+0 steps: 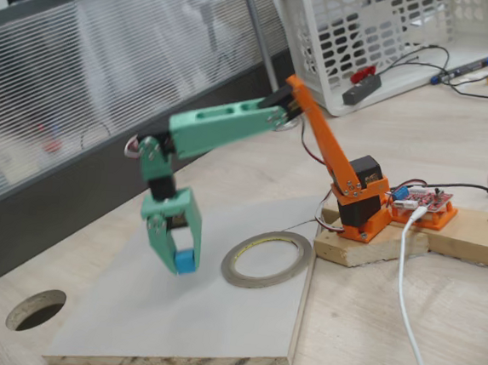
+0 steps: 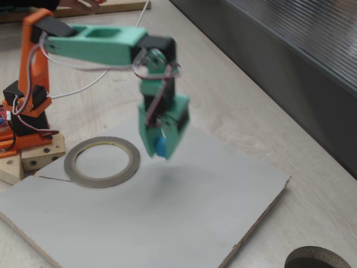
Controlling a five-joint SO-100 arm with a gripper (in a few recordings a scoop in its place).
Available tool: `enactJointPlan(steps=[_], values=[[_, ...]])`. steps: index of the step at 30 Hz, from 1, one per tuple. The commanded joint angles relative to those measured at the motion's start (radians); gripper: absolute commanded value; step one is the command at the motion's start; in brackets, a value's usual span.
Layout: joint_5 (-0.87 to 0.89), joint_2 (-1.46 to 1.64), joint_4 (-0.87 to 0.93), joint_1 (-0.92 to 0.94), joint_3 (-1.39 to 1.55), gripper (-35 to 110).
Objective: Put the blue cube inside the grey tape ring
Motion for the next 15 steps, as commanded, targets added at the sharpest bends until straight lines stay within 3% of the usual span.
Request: enactJointPlan(steps=[1, 8, 15], values=[[0.009, 0.176, 0.006, 0.000, 0.141, 15], [0.009, 0.379, 0.006, 0.187, 0.353, 15], [0.009, 0.603, 0.006, 0.209, 0.643, 15]])
